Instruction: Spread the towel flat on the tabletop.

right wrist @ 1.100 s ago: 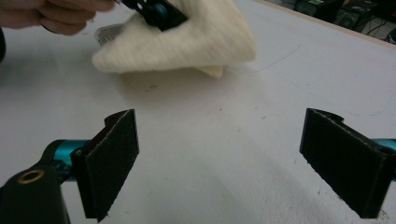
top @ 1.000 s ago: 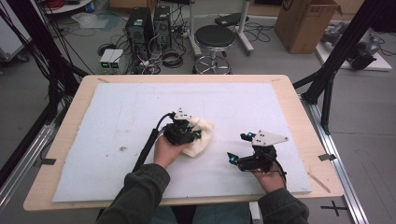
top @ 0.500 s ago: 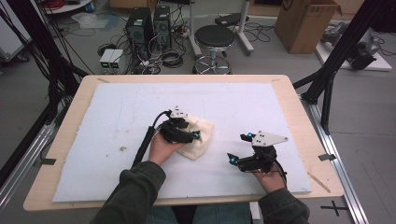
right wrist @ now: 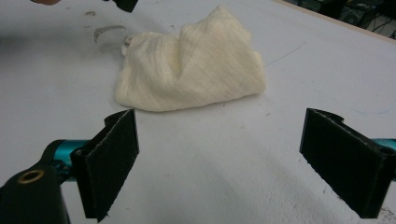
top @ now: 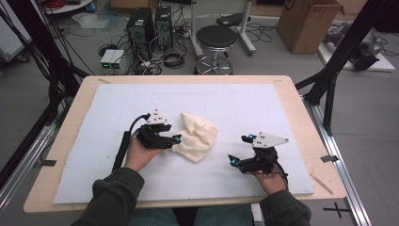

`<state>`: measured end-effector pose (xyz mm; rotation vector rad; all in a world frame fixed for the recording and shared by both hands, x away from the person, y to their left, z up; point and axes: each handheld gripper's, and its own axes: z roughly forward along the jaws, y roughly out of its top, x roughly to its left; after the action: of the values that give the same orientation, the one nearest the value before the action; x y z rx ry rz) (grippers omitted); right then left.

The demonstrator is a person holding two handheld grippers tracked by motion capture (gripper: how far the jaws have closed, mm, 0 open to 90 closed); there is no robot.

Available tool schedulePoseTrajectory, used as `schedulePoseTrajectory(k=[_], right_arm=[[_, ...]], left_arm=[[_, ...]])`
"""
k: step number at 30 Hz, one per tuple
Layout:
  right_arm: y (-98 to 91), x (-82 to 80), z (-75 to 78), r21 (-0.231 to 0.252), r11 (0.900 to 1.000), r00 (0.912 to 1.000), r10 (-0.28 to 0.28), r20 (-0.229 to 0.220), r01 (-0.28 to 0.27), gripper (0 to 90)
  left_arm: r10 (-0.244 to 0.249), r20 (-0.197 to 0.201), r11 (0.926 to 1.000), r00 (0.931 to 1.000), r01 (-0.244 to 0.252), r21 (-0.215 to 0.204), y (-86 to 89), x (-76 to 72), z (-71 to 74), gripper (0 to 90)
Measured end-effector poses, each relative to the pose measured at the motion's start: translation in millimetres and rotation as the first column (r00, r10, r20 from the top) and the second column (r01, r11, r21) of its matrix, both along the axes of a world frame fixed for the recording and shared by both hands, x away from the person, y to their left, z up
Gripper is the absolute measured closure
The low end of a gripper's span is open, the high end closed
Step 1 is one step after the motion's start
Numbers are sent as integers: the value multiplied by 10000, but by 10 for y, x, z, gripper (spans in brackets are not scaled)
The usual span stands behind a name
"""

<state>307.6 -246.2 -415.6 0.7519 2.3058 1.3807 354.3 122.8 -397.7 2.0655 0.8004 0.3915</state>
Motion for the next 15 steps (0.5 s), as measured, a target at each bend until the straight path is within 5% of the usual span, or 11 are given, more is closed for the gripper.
schedulePoseTrajectory(k=[6,11,15], right_arm=[[4,4,-2,-12,10000,10000,-39,-10,39,111],[-4,2,1,23,10000,10000,-26,-1,26,111],[-9,-1,3,6,10000,10000,27,4,-27,111]], left_arm=[[-440,-646,9971,9969,478,587,-58,45,-177,560],[-444,-1232,9876,9914,621,1439,-134,109,-339,568],[-353,-1099,9884,9933,510,1433,-138,115,-365,608]])
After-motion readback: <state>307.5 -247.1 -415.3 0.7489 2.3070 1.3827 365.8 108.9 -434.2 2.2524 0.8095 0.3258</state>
